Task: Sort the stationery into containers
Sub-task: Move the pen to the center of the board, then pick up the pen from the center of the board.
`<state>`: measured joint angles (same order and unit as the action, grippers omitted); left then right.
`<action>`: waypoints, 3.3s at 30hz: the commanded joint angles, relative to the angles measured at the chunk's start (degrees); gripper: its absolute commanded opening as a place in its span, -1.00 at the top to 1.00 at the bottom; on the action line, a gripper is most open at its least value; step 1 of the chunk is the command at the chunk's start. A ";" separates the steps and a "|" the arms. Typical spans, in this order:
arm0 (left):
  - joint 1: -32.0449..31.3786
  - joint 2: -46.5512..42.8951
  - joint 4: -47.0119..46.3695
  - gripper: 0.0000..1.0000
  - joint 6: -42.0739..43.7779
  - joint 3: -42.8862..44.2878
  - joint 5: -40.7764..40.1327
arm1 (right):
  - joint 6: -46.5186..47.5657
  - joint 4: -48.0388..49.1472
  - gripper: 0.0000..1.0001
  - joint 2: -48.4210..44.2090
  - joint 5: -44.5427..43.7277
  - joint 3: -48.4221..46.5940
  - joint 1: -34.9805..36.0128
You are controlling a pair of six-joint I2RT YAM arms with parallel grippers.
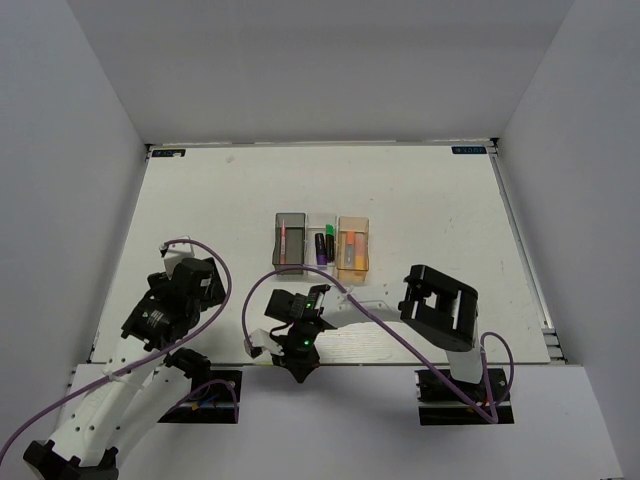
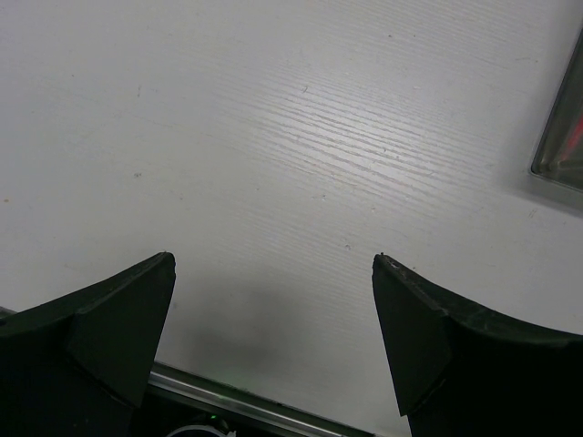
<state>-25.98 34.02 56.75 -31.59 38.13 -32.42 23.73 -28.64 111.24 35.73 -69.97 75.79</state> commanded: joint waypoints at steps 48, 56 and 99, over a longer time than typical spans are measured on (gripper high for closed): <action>4.08 6.47 -9.08 -0.23 2.14 -2.71 10.93 | 7.91 -0.99 0.33 -11.82 -22.19 -7.11 -10.48; 9.81 25.99 -18.60 1.00 -1.54 0.63 26.09 | 3.08 5.09 1.00 -19.21 -27.81 0.97 -13.47; 13.67 53.07 -28.54 -0.17 47.85 11.17 60.72 | -1.22 6.85 0.82 -26.25 -18.33 9.24 -24.72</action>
<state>-12.27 86.54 27.81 12.43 48.40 22.92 23.11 -22.37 85.97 15.66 -60.12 51.81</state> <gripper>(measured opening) 0.584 0.089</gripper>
